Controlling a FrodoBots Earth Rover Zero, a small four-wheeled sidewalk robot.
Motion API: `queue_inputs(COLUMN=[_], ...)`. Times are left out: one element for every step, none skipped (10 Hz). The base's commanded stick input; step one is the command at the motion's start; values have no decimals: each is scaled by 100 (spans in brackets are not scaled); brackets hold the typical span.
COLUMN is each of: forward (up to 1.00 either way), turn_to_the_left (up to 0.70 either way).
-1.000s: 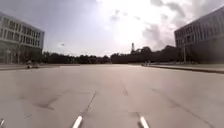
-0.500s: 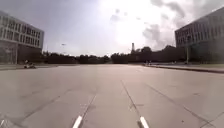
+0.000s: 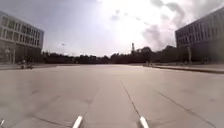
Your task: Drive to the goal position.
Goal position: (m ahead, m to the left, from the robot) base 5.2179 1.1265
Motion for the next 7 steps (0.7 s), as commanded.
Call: queue_inputs(forward=[100,100,100,100,100,100,100], turn_to_the_left=[-1,-1,-1,-1,-1,-1,0])
